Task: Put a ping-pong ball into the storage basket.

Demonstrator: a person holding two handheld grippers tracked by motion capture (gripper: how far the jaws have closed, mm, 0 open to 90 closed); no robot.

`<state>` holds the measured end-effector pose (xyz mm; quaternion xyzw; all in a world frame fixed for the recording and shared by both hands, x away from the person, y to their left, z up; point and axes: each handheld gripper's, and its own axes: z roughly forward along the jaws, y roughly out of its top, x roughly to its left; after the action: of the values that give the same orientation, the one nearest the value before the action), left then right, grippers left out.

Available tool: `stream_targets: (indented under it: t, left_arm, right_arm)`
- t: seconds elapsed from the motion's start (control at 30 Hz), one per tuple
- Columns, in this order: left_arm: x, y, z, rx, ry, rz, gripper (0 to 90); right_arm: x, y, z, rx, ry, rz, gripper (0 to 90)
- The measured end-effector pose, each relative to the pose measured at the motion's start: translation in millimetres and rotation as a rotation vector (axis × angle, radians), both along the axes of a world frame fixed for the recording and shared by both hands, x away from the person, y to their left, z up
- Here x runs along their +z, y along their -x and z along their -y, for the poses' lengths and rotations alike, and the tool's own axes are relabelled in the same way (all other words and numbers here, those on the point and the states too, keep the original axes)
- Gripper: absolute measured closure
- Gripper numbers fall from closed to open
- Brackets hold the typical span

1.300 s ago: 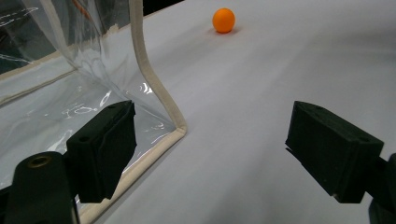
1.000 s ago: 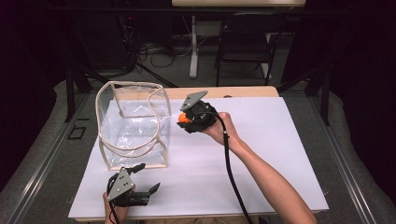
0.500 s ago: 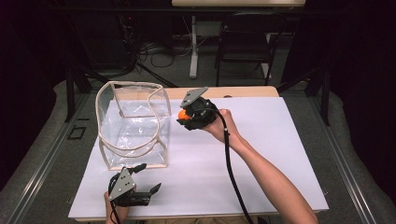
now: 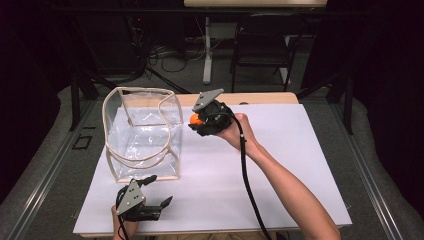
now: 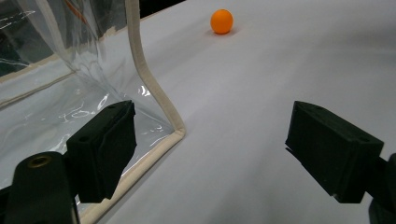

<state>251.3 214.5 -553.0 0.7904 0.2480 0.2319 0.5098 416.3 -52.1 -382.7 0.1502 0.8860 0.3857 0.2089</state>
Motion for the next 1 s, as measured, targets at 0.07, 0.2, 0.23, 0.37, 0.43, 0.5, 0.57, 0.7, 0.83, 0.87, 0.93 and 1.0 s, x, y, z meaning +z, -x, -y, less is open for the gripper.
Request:
stream_targets:
  t: [0.07,0.2,0.23,0.37,0.43,0.5,0.57,0.7,0.83,0.87,0.93,1.0]
  left_arm:
    - [0.1,0.0,0.0,0.0,0.001,0.0,15.7]
    - [-0.2,-0.2,0.5,-0.001,-0.003,-0.005,15.7]
    - [-0.2,0.0,0.3,-0.002,-0.001,-0.004,15.7]
    - [0.7,0.8,0.5,-0.004,-0.001,0.002,15.7]
    - [0.7,0.7,0.9,-0.006,-0.003,0.001,15.7]
    - [0.4,0.5,1.2,-0.008,-0.001,0.0,15.7]
    - [0.4,0.6,1.2,-0.008,-0.003,0.0,15.7]
    - [0.6,0.9,0.8,-0.008,0.0,0.001,15.7]
    - [0.6,1.1,1.3,-0.008,-0.001,0.0,15.7]
    - [0.5,0.9,1.2,-0.008,-0.001,-0.001,15.7]
    - [0.4,0.8,1.2,-0.007,-0.002,-0.001,15.7]
    - [0.4,0.8,1.0,-0.009,0.002,0.0,15.7]
  right_arm:
    - [0.8,0.2,-0.3,0.001,0.001,0.001,50.7]
    - [3.9,2.0,-1.1,0.001,-0.002,0.007,50.7]
    - [4.5,1.8,-1.2,0.004,-0.003,0.01,50.7]
    - [6.8,2.5,-2.1,0.005,-0.006,0.011,50.7]
    - [8.3,2.7,-3.3,0.006,-0.003,0.012,50.7]
    - [10.3,3.1,-4.6,0.011,-0.003,0.017,50.7]
    - [11.4,3.8,-5.1,0.01,-0.006,0.016,50.7]
    - [14.1,3.6,-7.2,0.016,-0.012,0.023,50.7]
    - [14.9,4.2,-7.9,0.021,-0.013,0.024,50.7]
    - [15.1,4.2,-7.9,0.023,-0.014,0.026,50.7]
    - [15.3,3.9,-8.0,0.022,-0.012,0.022,50.7]
    - [16.2,3.1,-8.5,0.022,-0.012,0.026,50.7]
